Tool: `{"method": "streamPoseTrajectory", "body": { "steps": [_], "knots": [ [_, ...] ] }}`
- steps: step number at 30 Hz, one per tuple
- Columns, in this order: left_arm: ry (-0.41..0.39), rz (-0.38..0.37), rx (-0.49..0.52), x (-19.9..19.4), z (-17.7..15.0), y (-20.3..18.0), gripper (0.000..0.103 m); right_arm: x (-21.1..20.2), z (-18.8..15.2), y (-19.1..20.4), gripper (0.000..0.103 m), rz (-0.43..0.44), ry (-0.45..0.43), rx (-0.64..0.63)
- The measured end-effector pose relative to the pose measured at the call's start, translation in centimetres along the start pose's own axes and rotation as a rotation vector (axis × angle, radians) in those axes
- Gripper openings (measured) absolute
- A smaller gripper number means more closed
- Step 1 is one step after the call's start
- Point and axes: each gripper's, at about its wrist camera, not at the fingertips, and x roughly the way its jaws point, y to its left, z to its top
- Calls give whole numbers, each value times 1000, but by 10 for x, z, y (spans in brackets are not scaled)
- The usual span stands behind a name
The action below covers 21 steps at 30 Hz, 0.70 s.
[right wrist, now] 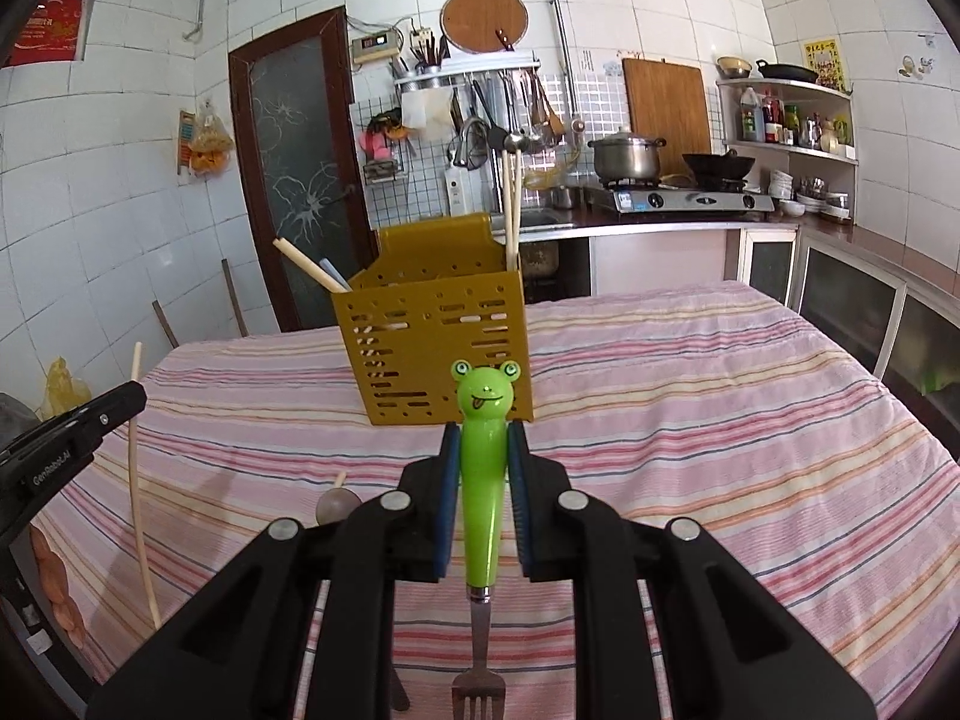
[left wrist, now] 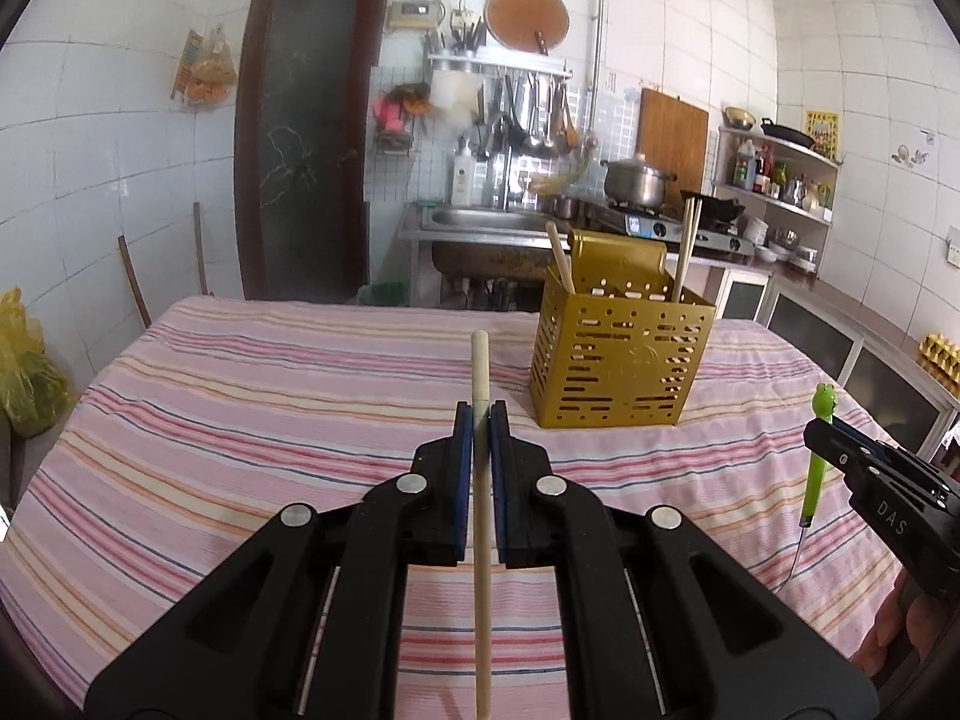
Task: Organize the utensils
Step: 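Lift the fork and chopstick and carry them over the yellow holder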
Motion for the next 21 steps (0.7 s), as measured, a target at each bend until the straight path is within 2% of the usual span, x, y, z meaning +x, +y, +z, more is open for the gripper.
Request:
{"method": "streamPoseTrajectory", "body": {
  "steps": [10,15,21],
  "knots": [
    [-119,-31,-21,-29,11,2,5,-23,10,7,16,-11,-109,-22],
    [-183,-52,-4,-40,35,-7,5,-32,29,9,16,-3,-162,-16],
    [-242,-81,11,-41,74,-24,5,-36,71,8,16,4,-225,-2]
  ]
}}
